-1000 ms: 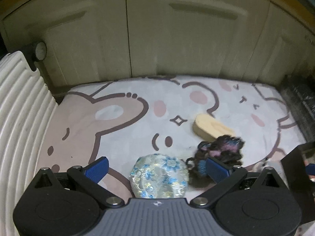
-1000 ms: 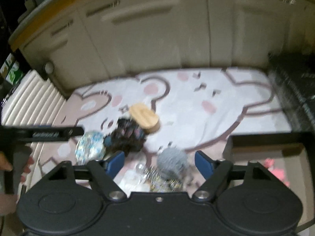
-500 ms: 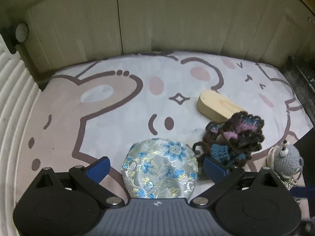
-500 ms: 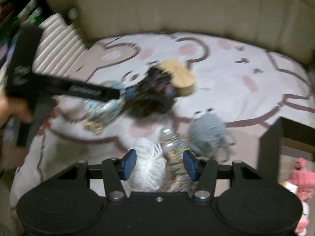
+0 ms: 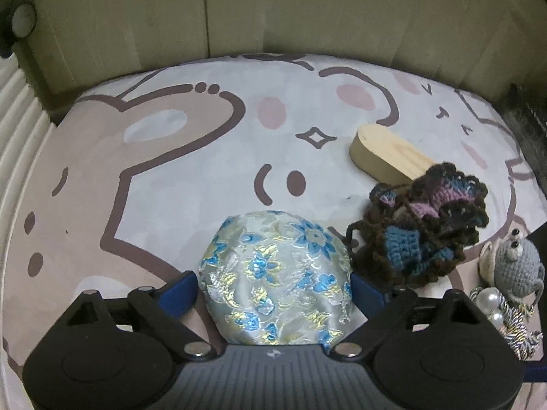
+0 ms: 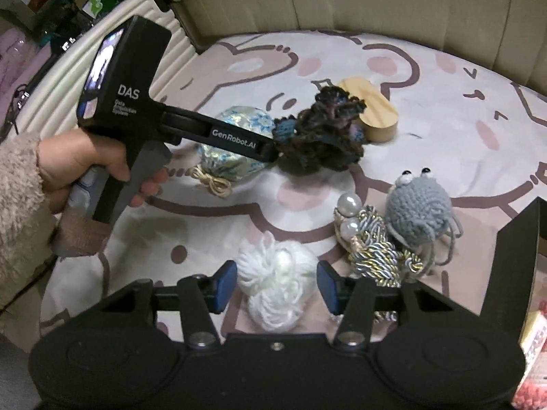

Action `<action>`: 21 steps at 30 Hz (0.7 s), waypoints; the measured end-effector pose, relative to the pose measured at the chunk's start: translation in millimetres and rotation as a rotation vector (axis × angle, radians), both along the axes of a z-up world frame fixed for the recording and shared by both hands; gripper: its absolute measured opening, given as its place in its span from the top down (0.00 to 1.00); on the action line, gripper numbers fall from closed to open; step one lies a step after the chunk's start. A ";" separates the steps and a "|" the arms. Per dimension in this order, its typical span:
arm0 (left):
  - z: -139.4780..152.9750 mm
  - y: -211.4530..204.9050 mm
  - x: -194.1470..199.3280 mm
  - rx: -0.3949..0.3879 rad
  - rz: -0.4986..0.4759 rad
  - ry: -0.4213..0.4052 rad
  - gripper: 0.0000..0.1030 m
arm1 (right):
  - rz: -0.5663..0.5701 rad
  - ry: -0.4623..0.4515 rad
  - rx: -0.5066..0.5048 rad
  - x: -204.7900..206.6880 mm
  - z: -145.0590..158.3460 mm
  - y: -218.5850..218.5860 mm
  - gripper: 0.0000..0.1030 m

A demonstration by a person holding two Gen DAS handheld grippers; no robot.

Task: Organize objects
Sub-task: 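Close left tool on floral pouch while right tool grasps white yarn ball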

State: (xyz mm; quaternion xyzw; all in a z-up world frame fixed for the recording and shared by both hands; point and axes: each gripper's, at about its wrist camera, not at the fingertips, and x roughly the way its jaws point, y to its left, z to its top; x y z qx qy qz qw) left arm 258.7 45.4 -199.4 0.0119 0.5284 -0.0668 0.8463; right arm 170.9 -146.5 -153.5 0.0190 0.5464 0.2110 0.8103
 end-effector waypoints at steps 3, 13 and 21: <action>1.6 -2.6 -1.9 0.010 -0.025 0.006 0.17 | -0.009 0.021 0.006 1.3 -3.0 -1.1 0.45; 5.8 8.2 -19.8 0.009 0.005 0.137 0.20 | -0.066 0.106 -0.002 9.0 -22.2 1.1 0.45; 16.7 20.0 -33.4 0.004 0.039 0.184 0.17 | -0.082 0.139 -0.013 11.8 -28.1 5.2 0.47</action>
